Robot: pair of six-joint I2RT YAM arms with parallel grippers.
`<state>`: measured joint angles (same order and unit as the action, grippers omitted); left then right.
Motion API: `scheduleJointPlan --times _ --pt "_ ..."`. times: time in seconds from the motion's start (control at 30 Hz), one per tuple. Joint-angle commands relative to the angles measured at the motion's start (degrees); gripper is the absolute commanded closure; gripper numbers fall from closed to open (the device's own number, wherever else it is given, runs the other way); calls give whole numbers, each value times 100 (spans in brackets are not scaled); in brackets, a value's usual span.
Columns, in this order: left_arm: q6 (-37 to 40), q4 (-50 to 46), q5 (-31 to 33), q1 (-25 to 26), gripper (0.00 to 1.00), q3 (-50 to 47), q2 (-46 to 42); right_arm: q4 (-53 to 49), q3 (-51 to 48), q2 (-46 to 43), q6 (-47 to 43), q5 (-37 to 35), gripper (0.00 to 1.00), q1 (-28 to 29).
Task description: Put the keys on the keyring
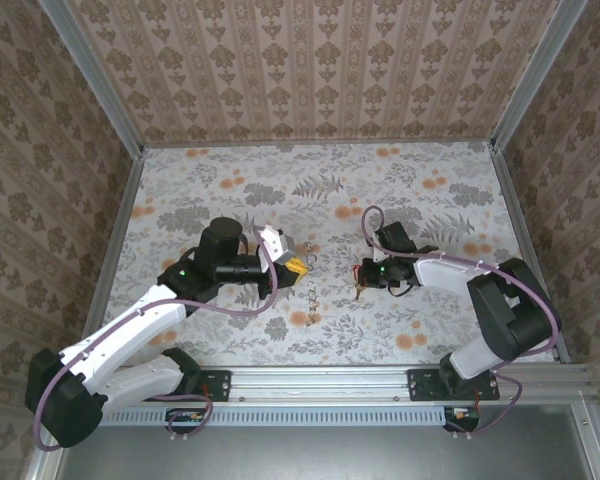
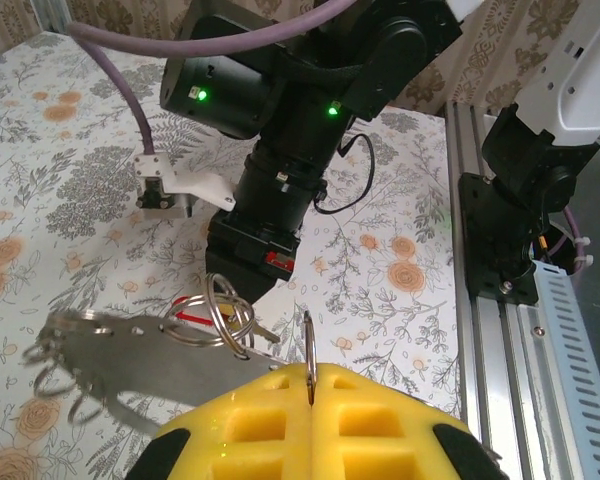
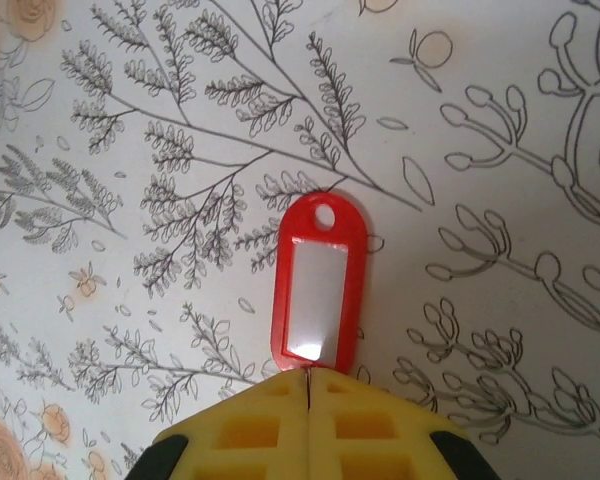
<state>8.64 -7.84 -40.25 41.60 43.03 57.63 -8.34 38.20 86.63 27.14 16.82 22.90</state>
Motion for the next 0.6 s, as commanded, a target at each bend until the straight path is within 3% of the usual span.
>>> scheduleJointPlan --times 0.0,0.17,0.33,0.43,0.57 --pt "146 -92 -183 39 100 156 14 434 -358 -928 -208 77 100 24" --pt "164 -325 -384 -11 100 423 232 566 -584 -2694 -1011 257 100 218" --pt "304 -825 -818 -71 100 903 423 1135 -814 -4209 -1554 958 100 399" --pt "590 -1303 -1227 -78 100 1270 482 1487 -737 -4512 -1688 1529 100 426" --pt "903 -1830 -1741 -82 100 1675 545 1639 -382 -4275 -1837 2464 100 482"
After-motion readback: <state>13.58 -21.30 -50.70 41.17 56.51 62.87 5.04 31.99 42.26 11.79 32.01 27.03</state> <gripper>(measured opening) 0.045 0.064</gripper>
